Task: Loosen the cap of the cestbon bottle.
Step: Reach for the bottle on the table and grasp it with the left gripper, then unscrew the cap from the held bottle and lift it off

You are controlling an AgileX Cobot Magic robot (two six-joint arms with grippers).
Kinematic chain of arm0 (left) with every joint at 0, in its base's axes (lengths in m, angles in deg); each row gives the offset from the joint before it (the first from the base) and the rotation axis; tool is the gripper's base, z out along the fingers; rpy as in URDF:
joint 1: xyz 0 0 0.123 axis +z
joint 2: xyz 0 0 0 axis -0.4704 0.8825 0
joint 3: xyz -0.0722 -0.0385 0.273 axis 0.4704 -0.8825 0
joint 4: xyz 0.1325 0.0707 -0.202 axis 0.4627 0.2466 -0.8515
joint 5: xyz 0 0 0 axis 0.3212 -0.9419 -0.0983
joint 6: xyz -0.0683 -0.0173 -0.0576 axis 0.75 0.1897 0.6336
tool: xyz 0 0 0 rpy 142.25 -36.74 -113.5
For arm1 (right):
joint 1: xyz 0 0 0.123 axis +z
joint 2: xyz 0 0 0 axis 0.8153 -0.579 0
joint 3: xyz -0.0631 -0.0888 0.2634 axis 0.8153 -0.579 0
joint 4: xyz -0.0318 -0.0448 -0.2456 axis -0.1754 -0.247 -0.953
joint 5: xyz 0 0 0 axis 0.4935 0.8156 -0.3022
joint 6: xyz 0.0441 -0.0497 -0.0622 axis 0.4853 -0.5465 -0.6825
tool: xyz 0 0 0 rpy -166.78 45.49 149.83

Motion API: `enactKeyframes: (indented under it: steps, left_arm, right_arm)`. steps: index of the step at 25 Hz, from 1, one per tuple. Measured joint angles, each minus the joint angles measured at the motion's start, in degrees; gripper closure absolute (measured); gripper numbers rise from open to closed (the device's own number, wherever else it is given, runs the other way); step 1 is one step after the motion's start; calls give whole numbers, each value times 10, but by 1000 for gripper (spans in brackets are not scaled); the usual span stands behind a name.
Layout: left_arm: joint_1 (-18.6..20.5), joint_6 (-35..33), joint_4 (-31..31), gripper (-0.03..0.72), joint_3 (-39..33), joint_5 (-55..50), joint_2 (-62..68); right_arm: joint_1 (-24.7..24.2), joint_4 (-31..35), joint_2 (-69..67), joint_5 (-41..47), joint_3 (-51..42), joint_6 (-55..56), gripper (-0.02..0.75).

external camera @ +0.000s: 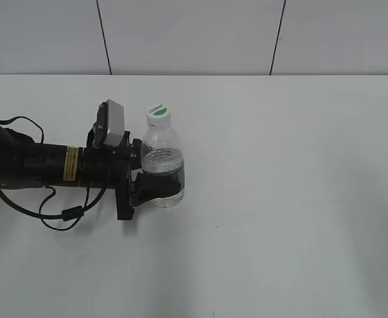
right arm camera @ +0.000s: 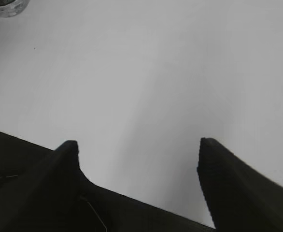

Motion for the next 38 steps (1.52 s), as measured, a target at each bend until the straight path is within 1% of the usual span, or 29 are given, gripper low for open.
enactKeyframes:
  steps: [3, 8, 12, 15, 18, 22, 24, 29, 32, 38]
  left_arm:
    - [0, 0, 1, 309, 0, 1, 0]
    - [0, 0, 3, 309, 0, 1, 0]
    - [0, 0, 3, 309, 0, 2, 0]
    - [0, 0, 4, 309, 1, 1, 0]
    - [0, 0, 5, 309, 1, 2, 0]
    - [0, 0, 6, 309, 1, 2, 0]
    - [0, 0, 7, 309, 1, 4, 0]
    - [0, 1, 10, 310, 3, 5, 0]
    - [0, 1, 14, 312, 3, 5, 0]
    - [-1, 5, 32, 312, 4, 11, 0]
  right_arm:
    - [3, 11, -50, 0, 37, -15, 162]
    - [11, 15, -166, 25, 116, -26, 221]
    - [48, 12, -227, 43, 165, -23, 265]
    - [79, -20, -284, 68, 205, 15, 304]
    - [101, -52, -353, 98, 250, 57, 320]
    - [124, -60, -438, 102, 316, 85, 324]
    - [145, -73, -476, 102, 346, 91, 324]
    - [233, -119, -561, 102, 406, 94, 325]
    - [269, -118, -610, 104, 451, 95, 325]
    - [313, -84, -707, 105, 582, 137, 325]
